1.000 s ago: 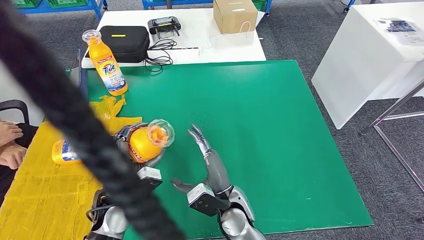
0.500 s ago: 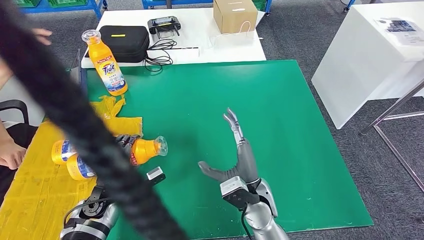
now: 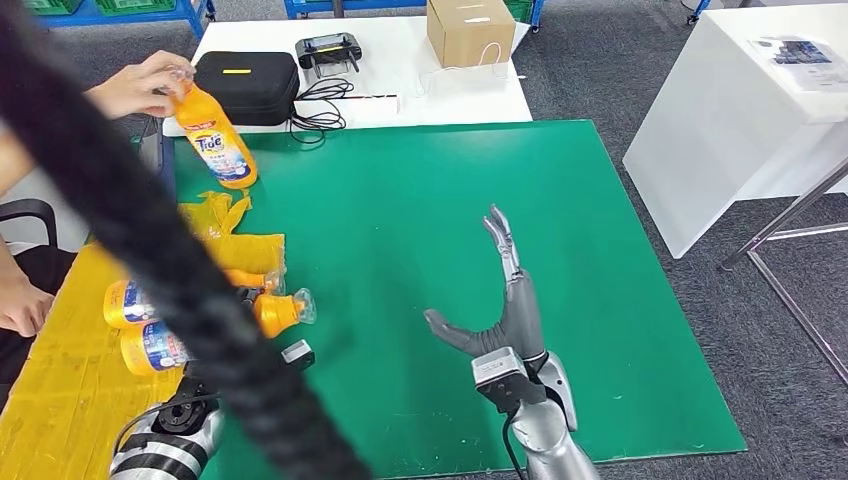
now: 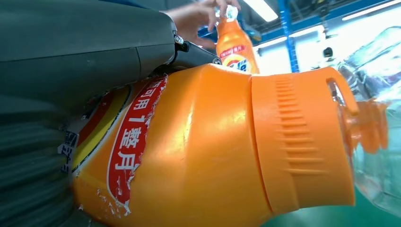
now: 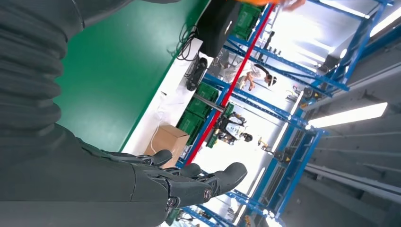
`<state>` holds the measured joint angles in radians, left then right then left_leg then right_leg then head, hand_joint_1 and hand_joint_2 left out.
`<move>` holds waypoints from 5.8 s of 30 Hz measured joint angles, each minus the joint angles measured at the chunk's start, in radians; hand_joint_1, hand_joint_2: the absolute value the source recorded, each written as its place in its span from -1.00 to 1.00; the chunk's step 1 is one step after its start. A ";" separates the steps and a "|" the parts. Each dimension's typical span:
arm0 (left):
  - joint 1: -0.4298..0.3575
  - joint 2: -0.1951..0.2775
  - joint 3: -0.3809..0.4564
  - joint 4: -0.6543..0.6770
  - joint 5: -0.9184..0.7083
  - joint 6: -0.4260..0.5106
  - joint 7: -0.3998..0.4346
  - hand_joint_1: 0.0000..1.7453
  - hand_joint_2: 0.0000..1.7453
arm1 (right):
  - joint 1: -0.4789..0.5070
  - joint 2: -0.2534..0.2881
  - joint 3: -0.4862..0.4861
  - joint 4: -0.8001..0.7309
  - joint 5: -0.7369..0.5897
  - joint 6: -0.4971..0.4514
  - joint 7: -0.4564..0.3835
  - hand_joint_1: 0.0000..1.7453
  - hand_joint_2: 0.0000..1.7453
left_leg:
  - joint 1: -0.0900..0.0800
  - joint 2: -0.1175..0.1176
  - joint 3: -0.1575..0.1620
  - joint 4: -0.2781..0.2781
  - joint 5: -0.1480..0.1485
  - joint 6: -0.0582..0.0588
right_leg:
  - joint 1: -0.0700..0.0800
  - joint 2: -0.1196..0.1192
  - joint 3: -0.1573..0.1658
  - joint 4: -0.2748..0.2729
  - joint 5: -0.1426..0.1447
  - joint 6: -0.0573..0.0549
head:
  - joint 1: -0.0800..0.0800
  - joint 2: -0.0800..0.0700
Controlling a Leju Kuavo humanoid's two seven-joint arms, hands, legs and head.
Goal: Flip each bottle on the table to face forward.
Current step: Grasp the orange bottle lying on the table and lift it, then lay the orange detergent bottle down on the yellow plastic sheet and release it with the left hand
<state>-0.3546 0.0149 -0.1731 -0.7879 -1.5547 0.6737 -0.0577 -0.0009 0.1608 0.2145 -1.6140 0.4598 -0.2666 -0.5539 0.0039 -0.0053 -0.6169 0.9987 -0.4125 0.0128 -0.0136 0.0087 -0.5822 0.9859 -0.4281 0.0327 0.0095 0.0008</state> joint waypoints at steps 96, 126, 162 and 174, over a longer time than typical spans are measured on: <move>0.284 -0.167 0.074 -0.942 1.170 -0.571 -0.519 -1.00 1.00 | -0.440 -0.139 0.147 0.789 0.847 0.075 0.481 -1.00 1.00 | 0.000 -0.001 0.000 0.000 0.001 0.000 | 0.000 0.000 0.001 0.000 0.001 0.000 | 0.000 0.000; 0.258 -0.177 0.040 -0.868 1.174 -0.594 -0.496 -1.00 1.00 | -0.431 -0.076 0.161 0.838 0.751 -0.119 0.481 0.83 1.00 | 0.000 0.000 0.010 0.000 0.002 -0.001 | 0.000 0.001 0.009 0.000 0.003 -0.002 | 0.000 0.000; 0.261 -0.191 -0.130 -0.732 1.332 -0.764 -0.396 -1.00 1.00 | -0.125 0.153 0.002 0.273 0.136 -0.214 0.023 1.00 1.00 | 0.000 0.000 0.000 0.000 0.002 -0.002 | 0.000 0.001 -0.001 0.000 0.002 -0.003 | 0.000 0.000; 0.241 -0.178 -0.133 -0.712 1.426 -0.822 -0.391 -1.00 1.00 | -0.144 0.168 0.112 0.399 0.236 -0.114 0.044 1.00 1.00 | 0.000 0.000 -0.001 0.000 0.002 -0.002 | 0.000 0.001 -0.002 0.000 0.002 -0.003 | 0.000 0.000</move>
<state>-0.1135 -0.1631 -0.3060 -1.5000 -0.1286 -0.1478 -0.4485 -0.1451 0.3284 0.3268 -1.2150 0.6960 -0.3804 -0.5102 0.0041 -0.0054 -0.6183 0.9985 -0.4109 0.0106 -0.0133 0.0093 -0.5839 0.9858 -0.4259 0.0301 0.0095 0.0008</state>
